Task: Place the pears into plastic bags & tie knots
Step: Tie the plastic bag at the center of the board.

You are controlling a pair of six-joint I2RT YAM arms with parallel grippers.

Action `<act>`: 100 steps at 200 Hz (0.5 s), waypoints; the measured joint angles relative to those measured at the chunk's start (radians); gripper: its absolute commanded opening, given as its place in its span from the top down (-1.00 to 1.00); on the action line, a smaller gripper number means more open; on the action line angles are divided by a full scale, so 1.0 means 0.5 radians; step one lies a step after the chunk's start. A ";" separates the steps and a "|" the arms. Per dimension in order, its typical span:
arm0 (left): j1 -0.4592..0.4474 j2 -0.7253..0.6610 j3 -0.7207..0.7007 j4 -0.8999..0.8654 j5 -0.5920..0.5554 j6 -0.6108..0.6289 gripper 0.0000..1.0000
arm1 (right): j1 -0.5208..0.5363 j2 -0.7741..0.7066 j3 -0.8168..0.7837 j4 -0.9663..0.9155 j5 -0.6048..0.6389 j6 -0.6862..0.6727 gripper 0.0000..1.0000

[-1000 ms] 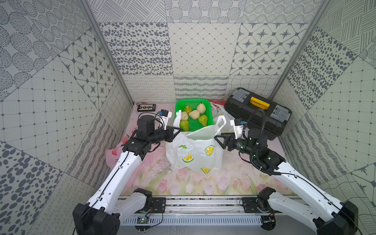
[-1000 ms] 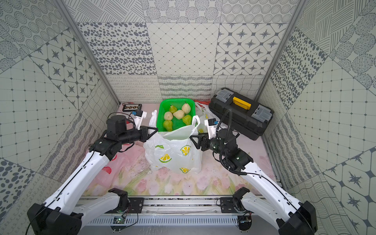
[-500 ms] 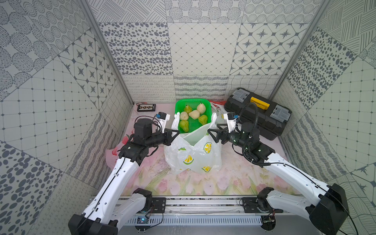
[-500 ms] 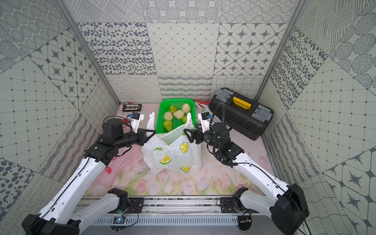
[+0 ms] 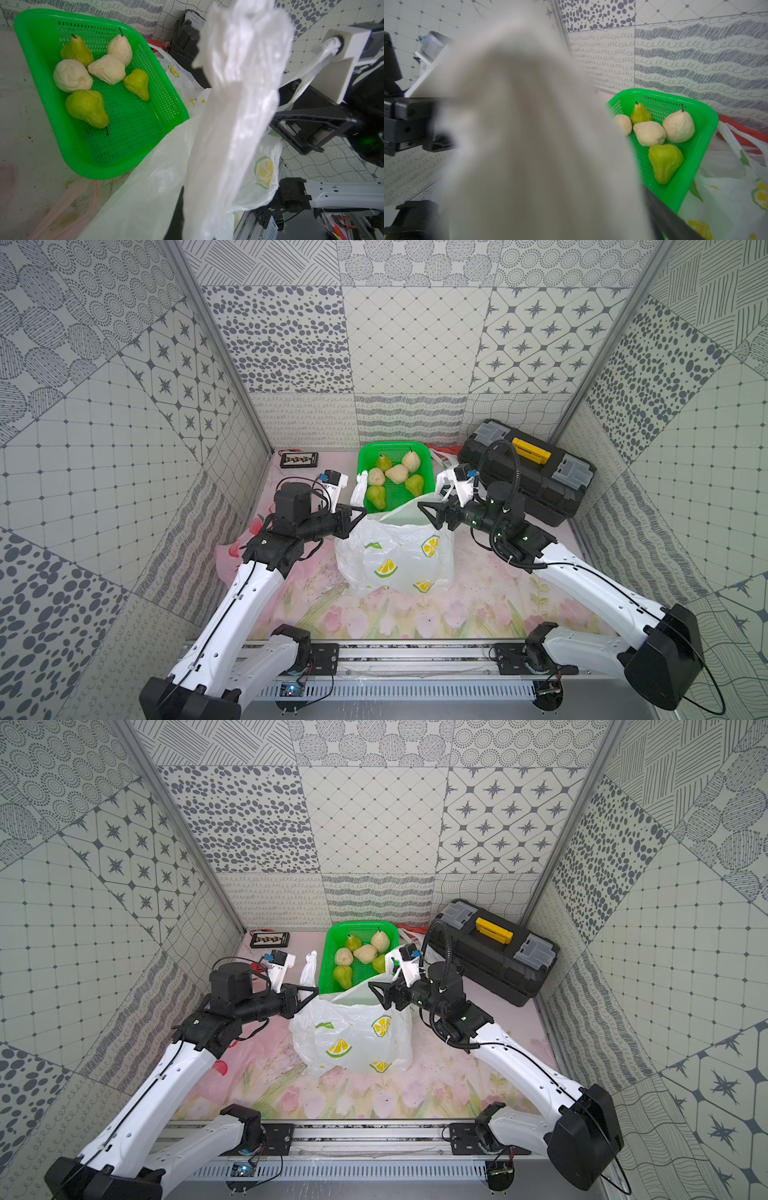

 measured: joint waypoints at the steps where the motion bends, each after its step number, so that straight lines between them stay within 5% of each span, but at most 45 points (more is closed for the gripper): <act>1: 0.000 0.000 0.000 0.000 0.000 0.000 1.00 | -0.003 0.000 -0.002 0.002 0.001 0.000 -0.72; 42: 0.000 0.000 -0.012 -0.002 0.002 -0.001 1.00 | -0.101 0.019 -0.064 0.114 -0.008 0.063 -0.43; 100: 0.000 0.036 0.018 -0.024 0.008 -0.016 1.00 | -0.061 0.092 -0.114 0.296 -0.011 0.223 0.81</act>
